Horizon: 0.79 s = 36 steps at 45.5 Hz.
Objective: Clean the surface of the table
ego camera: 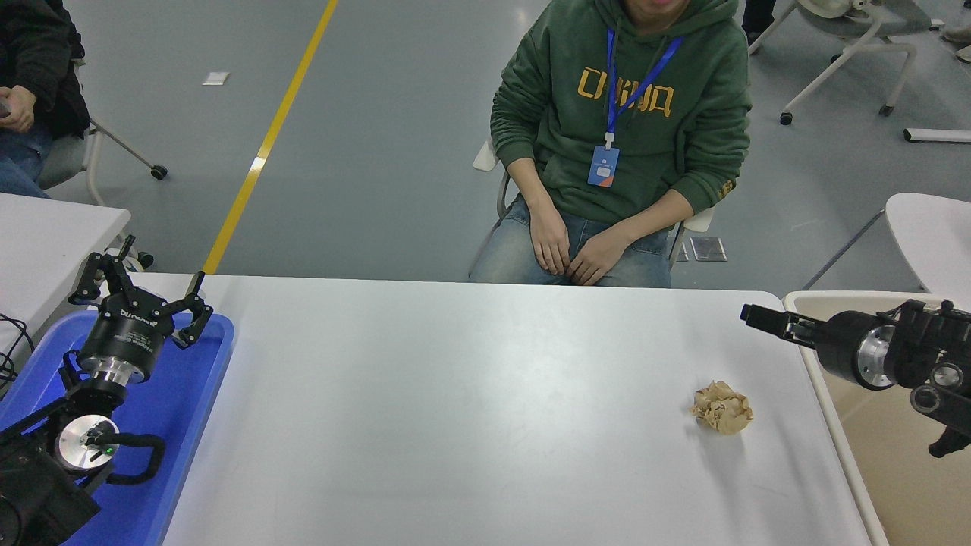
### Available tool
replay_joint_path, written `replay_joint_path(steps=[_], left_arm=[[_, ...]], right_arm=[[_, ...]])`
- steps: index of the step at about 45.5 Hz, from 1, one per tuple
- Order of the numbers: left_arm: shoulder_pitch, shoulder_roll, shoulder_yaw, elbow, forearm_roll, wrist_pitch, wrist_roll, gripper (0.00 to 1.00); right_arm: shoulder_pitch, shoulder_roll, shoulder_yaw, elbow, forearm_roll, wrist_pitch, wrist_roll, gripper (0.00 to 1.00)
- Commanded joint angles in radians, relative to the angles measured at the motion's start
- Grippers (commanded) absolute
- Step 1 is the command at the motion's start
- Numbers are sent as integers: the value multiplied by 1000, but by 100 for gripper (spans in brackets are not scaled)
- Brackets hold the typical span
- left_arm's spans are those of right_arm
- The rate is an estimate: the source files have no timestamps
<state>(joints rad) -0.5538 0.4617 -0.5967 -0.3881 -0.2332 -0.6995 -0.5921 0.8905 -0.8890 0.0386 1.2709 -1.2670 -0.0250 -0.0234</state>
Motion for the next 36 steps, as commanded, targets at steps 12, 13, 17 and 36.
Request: replay_joint_path(steps=[12, 13, 17, 36], left_arm=[[0, 0, 0, 0, 0, 0, 0, 100], [0, 0, 0, 0, 0, 0, 0, 100], [0, 0, 0, 0, 0, 0, 0, 100], [0, 0, 0, 0, 0, 0, 0, 100]], right_arm=[[39, 85, -175, -25, -141, 17, 28, 100], [39, 96, -181, -34, -141, 17, 28, 100], [39, 136, -195, -67, -141, 17, 28, 100], [15, 200, -233, -154, -141, 25, 28, 100]])
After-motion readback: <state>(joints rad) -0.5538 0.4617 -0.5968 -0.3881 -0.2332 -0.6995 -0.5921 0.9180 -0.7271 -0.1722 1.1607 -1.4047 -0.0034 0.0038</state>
